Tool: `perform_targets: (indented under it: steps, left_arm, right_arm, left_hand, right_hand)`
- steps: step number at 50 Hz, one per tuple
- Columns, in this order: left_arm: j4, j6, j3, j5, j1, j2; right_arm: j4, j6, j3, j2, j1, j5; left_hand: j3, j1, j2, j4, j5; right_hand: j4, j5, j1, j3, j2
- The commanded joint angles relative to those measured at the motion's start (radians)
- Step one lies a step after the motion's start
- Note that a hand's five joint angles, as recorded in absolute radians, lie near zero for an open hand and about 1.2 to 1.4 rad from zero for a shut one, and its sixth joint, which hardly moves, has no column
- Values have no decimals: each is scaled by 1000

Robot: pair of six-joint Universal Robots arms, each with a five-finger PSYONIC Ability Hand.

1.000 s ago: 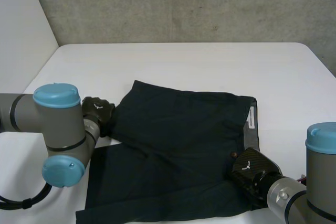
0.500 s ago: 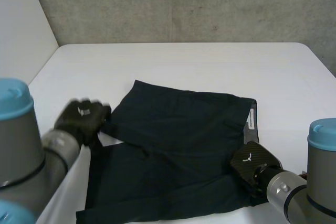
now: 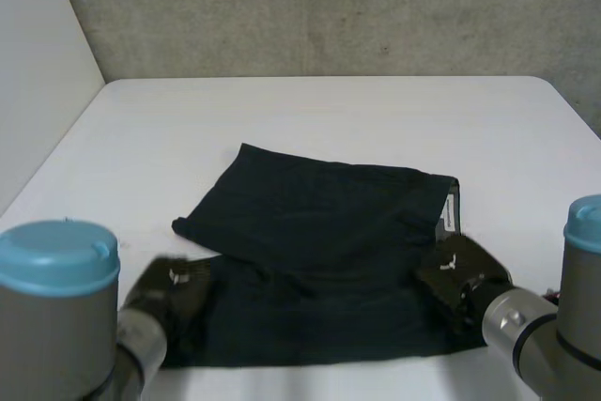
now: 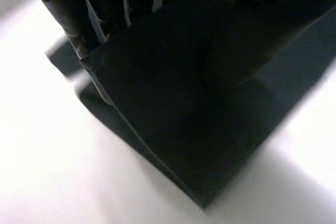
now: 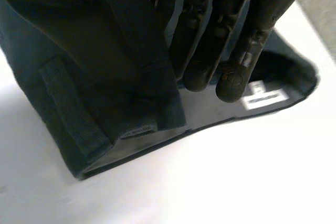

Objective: Fold the shorts.

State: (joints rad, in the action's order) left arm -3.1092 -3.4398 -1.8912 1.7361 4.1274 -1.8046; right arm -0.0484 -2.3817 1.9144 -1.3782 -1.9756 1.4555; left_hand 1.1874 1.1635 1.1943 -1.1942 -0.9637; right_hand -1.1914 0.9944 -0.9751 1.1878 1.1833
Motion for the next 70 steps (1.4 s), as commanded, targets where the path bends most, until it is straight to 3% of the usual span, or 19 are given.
perform_targets:
  steps: [1,7,13,23,33,39,41,42,43,44,47,51,58,65,70]
  left_arm:
    - [-192,-96,229,8,5,-42]
    - [-314,-211,421,6,11,-208]
    - [-384,-329,647,0,54,-434]
    - [-465,-341,908,-56,73,-719]
    - [-611,-335,931,-130,57,-806]
    - [-637,-335,916,-193,56,-806]
    - [-637,-337,916,-199,56,-805]
    - [-637,-335,916,-198,56,-802]
    - [-637,-335,916,-195,56,-800]
    - [-637,-335,914,-184,54,-797]
    - [-634,-334,909,-161,53,-768]
    - [-629,-319,854,-121,59,-613]
    - [-579,-135,628,-109,60,-319]
    - [-248,43,420,-96,51,-153]
    - [-85,183,337,-102,47,-139]
  right_arm:
    - [-1,-1,-136,-36,0,2]
    - [7,-4,-300,-15,6,5]
    - [50,-4,-520,163,11,20]
    - [136,12,-808,520,14,106]
    - [125,41,-939,696,14,183]
    - [101,41,-943,689,11,184]
    - [87,39,-948,683,11,186]
    - [76,35,-953,679,11,190]
    - [64,30,-959,662,11,204]
    - [58,27,-959,650,14,212]
    - [51,-8,-950,552,18,230]
    - [50,-108,-920,409,49,227]
    - [13,-257,-786,231,64,154]
    - [-127,-346,-479,128,96,22]
    - [83,-384,-215,120,98,-23]
  left_hand:
    - [209,233,202,-202,-258]
    - [209,233,202,-202,-258]
    - [209,233,202,-202,-258]
    - [209,233,202,-202,-258]
    - [166,190,159,-159,-215]
    - [116,139,109,-109,-165]
    - [-66,-42,-72,72,16]
    - [-302,-278,-309,309,253]
    - [-528,-504,-535,535,479]
    - [-1001,-978,-1008,1008,952]
    - [-1013,-989,-1020,1020,964]
    - [-1013,-989,-1020,1020,964]
    - [-1013,-989,-1020,1020,964]
    - [-1009,-985,-1016,1016,960]
    - [-1003,-979,-1010,1010,954]
  right_hand:
    - [-205,227,-421,209,213]
    - [-205,227,-421,209,213]
    - [-205,227,-421,209,213]
    - [-205,227,-421,209,213]
    - [-205,227,-421,209,213]
    - [-205,227,-421,209,213]
    - [-151,173,-367,154,159]
    - [173,-150,-44,-169,-164]
    - [917,-894,701,-913,-909]
    - [1017,-994,801,-1013,-1009]
    - [1017,-994,801,-1013,-1009]
    - [1017,-994,801,-1013,-1009]
    - [1017,-994,801,-1013,-1009]
    - [1017,-994,801,-1013,-1009]
    - [1017,-994,801,-1013,-1009]
